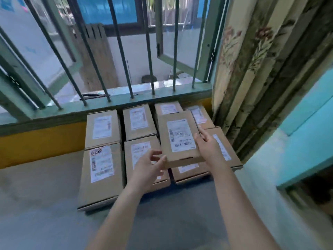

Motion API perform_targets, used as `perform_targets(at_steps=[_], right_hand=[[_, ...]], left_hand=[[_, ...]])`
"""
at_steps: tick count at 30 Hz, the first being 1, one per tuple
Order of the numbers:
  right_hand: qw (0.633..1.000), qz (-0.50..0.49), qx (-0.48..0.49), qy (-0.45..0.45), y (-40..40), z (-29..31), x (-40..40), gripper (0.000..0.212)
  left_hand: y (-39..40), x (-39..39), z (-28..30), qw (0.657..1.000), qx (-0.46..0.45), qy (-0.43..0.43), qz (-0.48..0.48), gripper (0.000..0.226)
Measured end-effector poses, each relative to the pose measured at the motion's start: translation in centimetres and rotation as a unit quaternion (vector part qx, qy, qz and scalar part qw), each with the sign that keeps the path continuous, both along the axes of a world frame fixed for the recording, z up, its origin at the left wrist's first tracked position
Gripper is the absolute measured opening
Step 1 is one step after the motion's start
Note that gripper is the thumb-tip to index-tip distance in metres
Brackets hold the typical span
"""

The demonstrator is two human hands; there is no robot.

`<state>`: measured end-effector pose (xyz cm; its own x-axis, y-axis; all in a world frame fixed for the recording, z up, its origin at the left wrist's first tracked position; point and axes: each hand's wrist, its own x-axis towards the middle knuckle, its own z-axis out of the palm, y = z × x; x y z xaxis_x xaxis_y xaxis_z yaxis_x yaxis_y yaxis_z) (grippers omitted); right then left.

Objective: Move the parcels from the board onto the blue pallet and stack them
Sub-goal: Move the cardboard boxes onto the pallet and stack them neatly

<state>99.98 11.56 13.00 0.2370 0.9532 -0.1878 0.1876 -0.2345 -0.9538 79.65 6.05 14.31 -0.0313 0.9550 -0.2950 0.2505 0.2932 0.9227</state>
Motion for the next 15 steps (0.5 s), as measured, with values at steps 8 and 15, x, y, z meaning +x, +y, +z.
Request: perform_targets(at_steps=[8, 15], right_hand=[[0.998, 0.014, -0.008, -0.057, -0.9, -2.7, 3.7, 0.043], [0.994, 0.045, -0.002, -0.095, -0.5, -4.7, 2.3, 0.044]], left_hand=[[-0.2, 1.2, -3.0, 0.949, 0.097, 0.295, -0.065, 0.044], [-0.2, 0.9, -4.5, 0.918, 0.119, 0.367, -0.089, 0.050]])
